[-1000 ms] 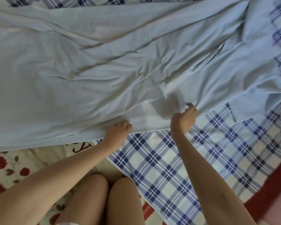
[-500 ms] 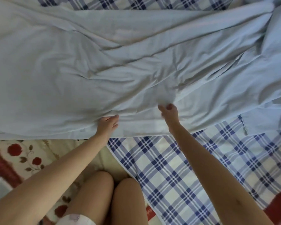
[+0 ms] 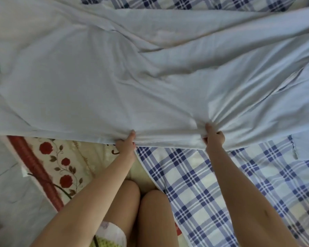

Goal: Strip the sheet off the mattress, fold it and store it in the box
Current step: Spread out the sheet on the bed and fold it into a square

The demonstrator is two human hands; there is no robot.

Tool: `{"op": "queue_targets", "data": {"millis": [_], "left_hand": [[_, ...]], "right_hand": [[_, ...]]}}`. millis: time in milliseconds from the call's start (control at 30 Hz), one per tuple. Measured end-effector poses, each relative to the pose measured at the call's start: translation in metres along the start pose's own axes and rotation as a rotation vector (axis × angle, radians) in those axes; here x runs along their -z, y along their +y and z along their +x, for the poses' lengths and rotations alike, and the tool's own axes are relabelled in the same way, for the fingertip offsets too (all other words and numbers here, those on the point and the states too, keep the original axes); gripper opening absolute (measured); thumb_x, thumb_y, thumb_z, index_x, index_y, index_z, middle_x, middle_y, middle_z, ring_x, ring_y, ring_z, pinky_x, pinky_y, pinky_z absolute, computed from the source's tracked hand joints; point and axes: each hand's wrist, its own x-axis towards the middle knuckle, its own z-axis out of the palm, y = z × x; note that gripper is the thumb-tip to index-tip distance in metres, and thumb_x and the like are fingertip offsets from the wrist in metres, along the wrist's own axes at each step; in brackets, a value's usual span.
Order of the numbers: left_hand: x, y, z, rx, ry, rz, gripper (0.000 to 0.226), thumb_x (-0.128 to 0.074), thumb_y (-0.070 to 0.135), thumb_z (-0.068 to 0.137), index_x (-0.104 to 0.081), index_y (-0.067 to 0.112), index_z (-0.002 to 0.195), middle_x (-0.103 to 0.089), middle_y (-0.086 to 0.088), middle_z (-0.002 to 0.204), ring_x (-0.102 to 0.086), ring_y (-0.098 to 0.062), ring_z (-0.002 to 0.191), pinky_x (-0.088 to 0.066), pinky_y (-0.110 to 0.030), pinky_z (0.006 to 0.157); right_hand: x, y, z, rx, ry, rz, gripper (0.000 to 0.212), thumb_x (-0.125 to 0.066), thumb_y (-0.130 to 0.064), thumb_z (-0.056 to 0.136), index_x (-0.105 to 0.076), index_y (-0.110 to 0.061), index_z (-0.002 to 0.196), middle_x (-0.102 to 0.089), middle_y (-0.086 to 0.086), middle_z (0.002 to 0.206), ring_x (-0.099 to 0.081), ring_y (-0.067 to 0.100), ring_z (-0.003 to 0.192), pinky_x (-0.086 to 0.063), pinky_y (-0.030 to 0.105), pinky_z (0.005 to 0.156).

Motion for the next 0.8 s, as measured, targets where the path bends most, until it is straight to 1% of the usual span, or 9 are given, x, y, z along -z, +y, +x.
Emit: {"op": "queue_targets", "data": {"millis": [133,267,500,600,667,700,733,767,800], "left_hand": [[0.002,0.002,0.004,-0.063,0.103,-0.005,0.059,-0.075,0.024,0.08,-0.049,0.005,0.129,-0.062,-0.008,0.117,-0.064,-0.017,0.091,-0.053,-0.015,0.062],[0.01,0.004,0.007,-0.095,0.199,-0.056,0.045,-0.07,0.019,0.085,-0.051,0.009,0.124,-0.06,0.0,0.095,-0.056,-0.01,0.068,-0.043,-0.013,0.04],[0.015,0.004,0.013,-0.054,0.277,-0.088,0.05,-0.07,0.022,0.085,-0.05,0.009,0.129,-0.061,0.001,0.1,-0.058,-0.011,0.067,-0.047,-0.019,0.049],[0.021,0.019,0.025,-0.013,0.373,-0.119,0.046,-0.068,0.031,0.084,-0.055,0.01,0.123,-0.064,-0.003,0.109,-0.064,-0.019,0.077,-0.055,-0.03,0.062],[0.037,0.037,0.033,-0.056,0.436,-0.149,0.044,-0.064,0.028,0.085,-0.055,0.007,0.123,-0.063,-0.006,0.113,-0.062,-0.023,0.09,-0.048,-0.021,0.083],[0.046,0.047,0.042,-0.093,0.452,-0.257,0.045,-0.061,0.025,0.088,-0.052,0.004,0.127,-0.06,-0.011,0.12,-0.059,-0.027,0.1,-0.046,-0.033,0.073],[0.052,0.06,0.047,-0.078,0.421,-0.354,0.046,-0.056,0.021,0.091,-0.046,0.002,0.132,-0.055,-0.016,0.127,-0.055,-0.031,0.11,-0.017,-0.028,0.051],[0.059,0.069,0.055,-0.061,0.402,-0.348,0.045,-0.052,0.017,0.093,-0.043,0.002,0.135,-0.05,-0.018,0.133,-0.051,-0.031,0.117,-0.041,-0.037,0.085],[0.071,0.074,0.063,-0.074,0.412,-0.342,0.044,-0.051,0.013,0.092,-0.044,0.002,0.134,-0.05,-0.016,0.134,-0.052,-0.028,0.116,-0.042,-0.032,0.089]], "right_hand": [[0.006,0.003,0.005,0.076,0.03,-0.086,0.031,-0.073,-0.029,0.083,-0.057,-0.006,0.097,-0.059,-0.001,0.08,-0.059,0.016,0.076,-0.052,0.023,0.059],[0.009,0.012,0.001,0.061,0.095,-0.072,0.026,-0.07,-0.029,0.086,-0.057,-0.007,0.094,-0.059,-0.002,0.076,-0.057,0.015,0.068,-0.055,0.029,0.064],[0.005,0.019,-0.008,0.073,0.18,-0.177,0.02,-0.059,-0.03,0.092,-0.057,-0.01,0.094,-0.059,0.003,0.078,-0.058,0.022,0.072,-0.053,0.036,0.064],[0.007,0.015,-0.009,0.036,0.167,-0.23,0.025,-0.058,-0.032,0.093,-0.057,-0.008,0.098,-0.058,0.002,0.072,-0.058,0.019,0.064,-0.053,0.035,0.067],[0.004,0.011,-0.011,0.044,0.206,-0.319,0.029,-0.057,-0.024,0.094,-0.055,-0.003,0.113,-0.063,0.009,0.093,-0.063,0.026,0.084,-0.051,0.035,0.076],[-0.001,0.009,-0.015,0.052,0.258,-0.376,0.034,-0.055,-0.016,0.093,-0.049,-0.003,0.124,-0.06,0.013,0.11,-0.06,0.028,0.1,-0.048,0.035,0.083],[-0.009,0.007,-0.021,0.057,0.343,-0.456,0.043,-0.055,-0.01,0.091,-0.041,-0.003,0.131,-0.053,0.015,0.123,-0.053,0.029,0.11,-0.044,0.035,0.087],[-0.02,0.007,-0.03,0.089,0.431,-0.577,0.052,-0.056,-0.007,0.089,-0.034,-0.005,0.136,-0.045,0.015,0.129,-0.047,0.028,0.115,-0.039,0.034,0.09],[-0.033,0.008,-0.039,0.154,0.487,-0.718,0.061,-0.058,-0.008,0.086,-0.029,-0.009,0.139,-0.039,0.015,0.132,-0.043,0.027,0.115,-0.035,0.033,0.091]]}}
